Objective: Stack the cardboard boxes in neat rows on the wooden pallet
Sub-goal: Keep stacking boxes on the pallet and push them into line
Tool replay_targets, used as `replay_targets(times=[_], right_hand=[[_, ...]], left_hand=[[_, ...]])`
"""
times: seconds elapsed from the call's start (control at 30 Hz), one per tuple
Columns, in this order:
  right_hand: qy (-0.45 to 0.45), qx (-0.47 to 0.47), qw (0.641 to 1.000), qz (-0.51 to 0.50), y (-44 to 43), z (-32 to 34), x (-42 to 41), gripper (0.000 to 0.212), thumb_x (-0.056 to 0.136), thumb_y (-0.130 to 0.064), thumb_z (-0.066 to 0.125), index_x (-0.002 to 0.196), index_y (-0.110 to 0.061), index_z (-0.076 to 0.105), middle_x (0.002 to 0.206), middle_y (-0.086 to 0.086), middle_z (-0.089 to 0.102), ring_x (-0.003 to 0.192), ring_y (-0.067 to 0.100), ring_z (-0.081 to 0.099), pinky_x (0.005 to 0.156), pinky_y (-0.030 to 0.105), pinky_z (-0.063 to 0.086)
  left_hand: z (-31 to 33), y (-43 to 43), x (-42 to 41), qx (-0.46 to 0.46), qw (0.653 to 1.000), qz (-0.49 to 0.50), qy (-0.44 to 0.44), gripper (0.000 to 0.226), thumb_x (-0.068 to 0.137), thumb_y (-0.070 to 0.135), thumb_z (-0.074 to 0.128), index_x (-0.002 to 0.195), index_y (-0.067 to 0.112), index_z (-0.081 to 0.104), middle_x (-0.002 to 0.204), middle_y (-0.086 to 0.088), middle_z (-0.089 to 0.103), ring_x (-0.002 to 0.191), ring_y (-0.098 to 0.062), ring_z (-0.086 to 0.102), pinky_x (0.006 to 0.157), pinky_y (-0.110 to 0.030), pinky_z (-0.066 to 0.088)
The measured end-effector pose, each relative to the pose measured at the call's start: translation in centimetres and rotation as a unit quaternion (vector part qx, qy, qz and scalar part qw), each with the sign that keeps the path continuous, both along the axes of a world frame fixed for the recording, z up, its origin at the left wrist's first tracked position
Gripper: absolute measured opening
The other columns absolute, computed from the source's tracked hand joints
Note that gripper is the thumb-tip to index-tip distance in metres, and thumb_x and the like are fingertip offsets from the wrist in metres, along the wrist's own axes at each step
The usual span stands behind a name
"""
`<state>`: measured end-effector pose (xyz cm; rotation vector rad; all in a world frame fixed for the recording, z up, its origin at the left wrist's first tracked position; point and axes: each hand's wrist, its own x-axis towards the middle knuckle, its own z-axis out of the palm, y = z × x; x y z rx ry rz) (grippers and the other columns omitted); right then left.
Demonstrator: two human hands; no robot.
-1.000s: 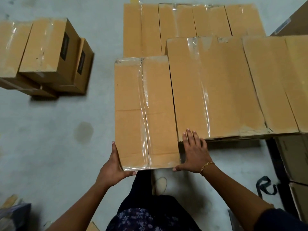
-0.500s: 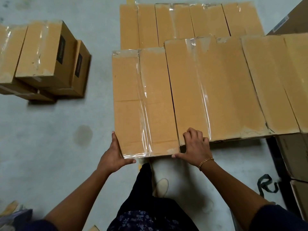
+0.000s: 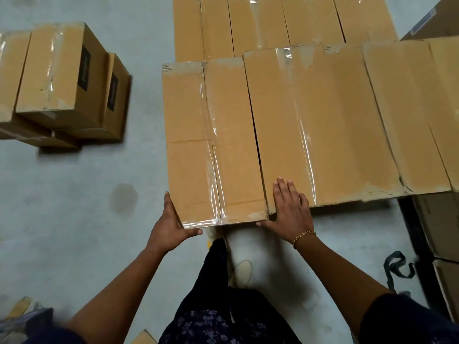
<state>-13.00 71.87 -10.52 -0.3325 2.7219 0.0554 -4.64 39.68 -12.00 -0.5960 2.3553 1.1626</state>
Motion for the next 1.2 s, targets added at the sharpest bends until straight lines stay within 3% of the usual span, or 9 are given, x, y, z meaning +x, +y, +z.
replay_targets(times=[0.27,0.63,0.8,1.03,1.1,1.2], right_hand=[[0.018,-0.013,1.000,-0.018,-0.5,0.3,-0.6,0.118,0.061,-0.083,0.069,0.153,-0.018,0.036,0.164,0.002,0.029,0.149,0.026,0.028,0.109,0.048,0.037],[0.024,-0.004,0.999,-0.024,-0.5,0.1,-1.0,0.113,0.059,-0.083,0.071,0.147,-0.019,0.043,0.158,0.002,0.037,0.143,0.024,0.033,0.099,0.047,0.041],[0.011,-0.004,1.000,-0.022,-0.4,0.5,-1.0,0.114,0.063,-0.083,0.069,0.152,-0.019,0.036,0.162,0.002,0.030,0.147,0.024,0.028,0.105,0.047,0.038],[-0.017,-0.012,1.000,-0.015,-0.2,1.2,-0.6,0.116,0.071,-0.083,0.064,0.158,-0.019,0.021,0.168,0.002,0.015,0.153,0.025,0.016,0.116,0.044,0.030],[-0.028,-0.017,0.999,-0.018,-0.2,1.4,-0.4,0.118,0.072,-0.083,0.062,0.160,-0.020,0.015,0.169,0.002,0.010,0.154,0.025,0.012,0.119,0.044,0.026],[-0.042,-0.029,0.999,-0.016,-0.2,1.8,0.0,0.118,0.075,-0.085,0.057,0.161,-0.020,0.010,0.170,0.001,0.005,0.155,0.024,0.008,0.121,0.044,0.022]], left_hand=[[0.5,-0.2,-1.2,-0.004,1.000,-0.004,0.010,0.130,0.059,0.046,0.098,0.151,0.037,0.007,0.138,0.011,0.054,0.115,-0.029,0.064,0.088,-0.047,0.054],[0.7,0.0,-1.6,-0.008,1.000,-0.006,0.008,0.131,0.062,0.042,0.098,0.153,0.034,0.004,0.143,0.008,0.052,0.118,-0.029,0.062,0.089,-0.046,0.054],[0.9,-0.1,-1.5,-0.002,1.000,0.000,-0.006,0.132,0.058,0.047,0.098,0.151,0.035,0.004,0.145,0.007,0.052,0.122,-0.030,0.061,0.093,-0.052,0.055],[1.0,-0.8,-1.1,0.014,1.000,-0.004,-0.023,0.152,0.050,0.063,0.095,0.157,0.037,-0.009,0.154,0.010,0.045,0.131,-0.025,0.056,0.100,-0.055,0.053],[0.9,-1.0,-0.9,0.020,1.000,-0.002,-0.018,0.146,0.049,0.065,0.095,0.156,0.036,0.000,0.151,0.010,0.047,0.131,-0.024,0.056,0.100,-0.054,0.054],[1.9,-0.6,-0.7,0.016,1.000,-0.005,-0.006,0.117,0.056,0.060,0.094,0.146,0.039,0.022,0.142,0.015,0.050,0.128,-0.019,0.055,0.098,-0.045,0.053]])
